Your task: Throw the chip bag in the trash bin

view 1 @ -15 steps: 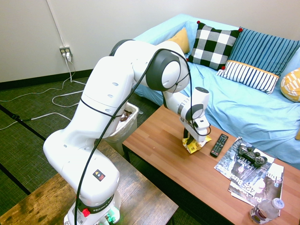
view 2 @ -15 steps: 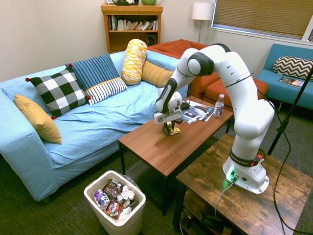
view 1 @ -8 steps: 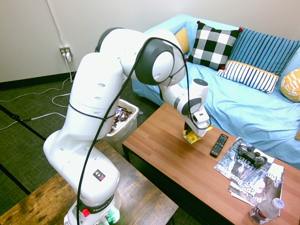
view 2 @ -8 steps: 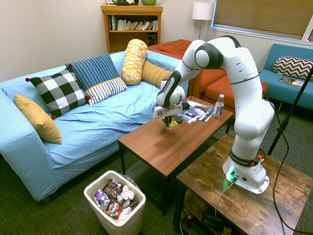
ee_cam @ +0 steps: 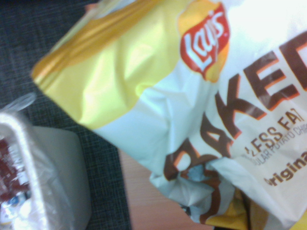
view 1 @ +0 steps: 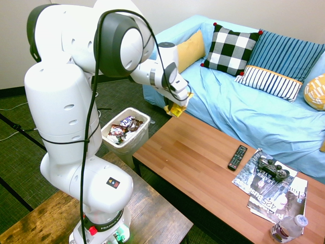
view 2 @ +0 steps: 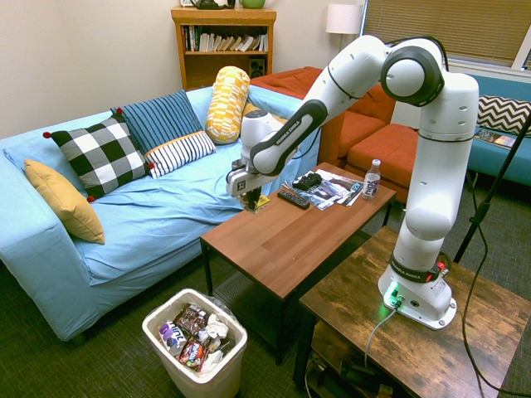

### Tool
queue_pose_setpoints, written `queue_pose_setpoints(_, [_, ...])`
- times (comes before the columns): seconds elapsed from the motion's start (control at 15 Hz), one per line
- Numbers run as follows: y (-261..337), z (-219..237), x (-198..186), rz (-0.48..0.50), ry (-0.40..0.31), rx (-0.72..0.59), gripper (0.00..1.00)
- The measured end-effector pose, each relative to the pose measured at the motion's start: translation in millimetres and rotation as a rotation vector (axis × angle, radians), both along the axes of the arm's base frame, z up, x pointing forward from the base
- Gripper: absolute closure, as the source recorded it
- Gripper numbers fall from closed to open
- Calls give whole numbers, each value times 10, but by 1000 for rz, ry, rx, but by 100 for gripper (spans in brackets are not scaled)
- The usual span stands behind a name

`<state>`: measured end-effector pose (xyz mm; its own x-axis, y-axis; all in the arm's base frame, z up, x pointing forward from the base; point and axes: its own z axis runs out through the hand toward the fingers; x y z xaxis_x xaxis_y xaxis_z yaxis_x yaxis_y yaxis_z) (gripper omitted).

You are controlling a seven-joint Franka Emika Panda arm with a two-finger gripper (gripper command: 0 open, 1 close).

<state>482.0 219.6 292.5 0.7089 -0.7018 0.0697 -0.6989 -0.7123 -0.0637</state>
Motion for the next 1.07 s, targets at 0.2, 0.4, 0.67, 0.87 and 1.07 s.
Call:
queue_pose_setpoints(0.2, [951, -215, -282, 140, 16, -20, 100])
queue_pose_setpoints(0.4, [1741, -577, -567, 264, 54, -29, 100])
queue_pose_setpoints(0.67, [2162, -960, -855, 370, 100, -49, 0])
queue_pose_setpoints(0.87, [2135, -963, -826, 388, 97, -53, 0])
queue_pose_setpoints(1.07, [2108, -907, -800, 400, 87, -50, 0])
